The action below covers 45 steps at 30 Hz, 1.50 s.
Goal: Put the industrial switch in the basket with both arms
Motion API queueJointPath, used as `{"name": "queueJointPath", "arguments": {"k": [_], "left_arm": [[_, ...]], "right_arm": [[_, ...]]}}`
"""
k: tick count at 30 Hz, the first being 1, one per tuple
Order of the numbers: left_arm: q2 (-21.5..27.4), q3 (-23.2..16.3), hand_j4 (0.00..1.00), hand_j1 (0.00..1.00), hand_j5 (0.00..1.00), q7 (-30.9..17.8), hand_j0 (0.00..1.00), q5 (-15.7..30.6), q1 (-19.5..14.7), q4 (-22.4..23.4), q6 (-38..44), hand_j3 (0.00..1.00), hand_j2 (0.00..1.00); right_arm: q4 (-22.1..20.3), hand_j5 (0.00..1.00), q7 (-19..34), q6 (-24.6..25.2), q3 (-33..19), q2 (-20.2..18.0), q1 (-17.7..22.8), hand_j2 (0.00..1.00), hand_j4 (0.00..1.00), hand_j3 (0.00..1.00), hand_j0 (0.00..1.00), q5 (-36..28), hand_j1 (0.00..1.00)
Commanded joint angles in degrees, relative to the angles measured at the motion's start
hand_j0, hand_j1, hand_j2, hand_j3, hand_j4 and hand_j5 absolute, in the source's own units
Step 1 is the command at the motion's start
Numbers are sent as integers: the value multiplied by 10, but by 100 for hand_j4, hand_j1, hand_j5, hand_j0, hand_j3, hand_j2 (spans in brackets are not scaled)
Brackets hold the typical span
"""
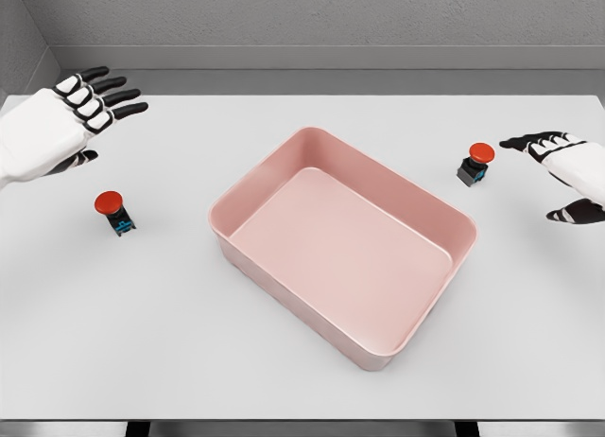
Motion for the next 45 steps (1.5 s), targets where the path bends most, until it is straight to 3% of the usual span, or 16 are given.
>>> {"name": "queueJointPath", "arguments": {"k": [1,4,7,10,12,16,20,25,30,37,40,45], "left_arm": [[1,0,100,100,100,0,100,4,1,0,-1,100,100],[1,0,100,100,100,0,100,4,1,0,-1,100,100],[2,-11,100,100,100,0,100,3,-1,0,-1,100,100],[28,-12,100,100,100,-5,100,-2,0,-2,-1,100,100],[31,-11,100,100,100,-69,100,0,0,-7,-1,100,100],[32,-9,100,100,100,-119,100,-1,-3,-11,-1,100,100],[58,-3,100,100,100,-156,100,0,-3,-33,-1,100,100],[59,-8,100,100,100,-238,100,-1,-4,-64,-1,100,100],[59,-11,100,100,100,-240,100,-3,-4,-74,-1,100,100],[56,-12,100,100,100,-296,100,-14,-2,-88,-1,100,100],[56,-12,100,100,100,-296,100,-21,-1,-88,-1,100,100],[52,-15,100,100,100,-296,100,-37,1,-91,-1,100,100]], "right_arm": [[0,100,0,0,0,-1,0,100,100,100,100,-1,100],[1,100,-1,-3,0,-3,-8,100,100,100,100,-4,100],[4,100,1,9,23,0,-47,100,100,100,100,-4,100],[4,100,73,74,66,10,-100,100,100,100,100,-4,100],[10,100,125,98,112,26,-153,100,100,100,100,-4,100],[53,100,212,104,201,65,-253,100,100,100,100,-4,100],[136,100,218,104,304,116,-342,100,100,100,100,-4,100],[158,100,216,102,303,119,-356,100,100,100,100,-1,100],[194,100,218,103,303,127,-389,100,100,100,100,0,100],[204,100,253,143,307,153,-406,100,100,100,100,2,100],[229,100,253,150,330,176,-434,100,100,100,100,2,100],[251,100,253,148,338,180,-437,100,100,100,100,2,100]]}}
